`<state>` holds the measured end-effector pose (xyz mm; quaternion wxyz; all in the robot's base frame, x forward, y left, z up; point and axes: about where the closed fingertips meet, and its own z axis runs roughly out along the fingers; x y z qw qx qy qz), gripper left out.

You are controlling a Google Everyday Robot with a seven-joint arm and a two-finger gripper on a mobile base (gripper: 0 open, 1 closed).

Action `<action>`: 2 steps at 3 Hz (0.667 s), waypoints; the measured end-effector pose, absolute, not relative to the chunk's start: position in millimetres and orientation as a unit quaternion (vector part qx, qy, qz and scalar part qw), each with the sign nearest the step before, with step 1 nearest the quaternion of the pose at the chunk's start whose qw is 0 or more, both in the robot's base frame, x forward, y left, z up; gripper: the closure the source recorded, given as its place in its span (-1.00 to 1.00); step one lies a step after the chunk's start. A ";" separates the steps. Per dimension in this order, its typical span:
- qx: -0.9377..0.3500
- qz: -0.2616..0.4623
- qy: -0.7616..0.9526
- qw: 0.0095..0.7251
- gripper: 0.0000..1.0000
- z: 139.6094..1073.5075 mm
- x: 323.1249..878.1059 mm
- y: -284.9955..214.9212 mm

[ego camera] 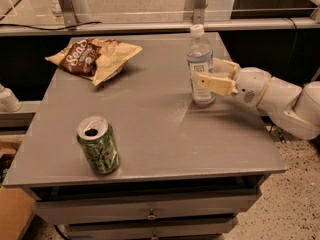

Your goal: Place blue plastic bottle upright

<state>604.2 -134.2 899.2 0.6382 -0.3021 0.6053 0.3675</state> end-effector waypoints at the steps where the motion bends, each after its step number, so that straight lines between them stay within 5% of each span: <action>1: -0.304 0.369 0.604 0.638 -0.28 900.1 604.2 -131.6; 2: -0.300 0.367 0.602 0.642 -0.74 900.8 603.3 -135.5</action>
Offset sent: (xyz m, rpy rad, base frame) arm -0.0021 -0.0135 0.0005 0.0170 -0.0157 -0.0246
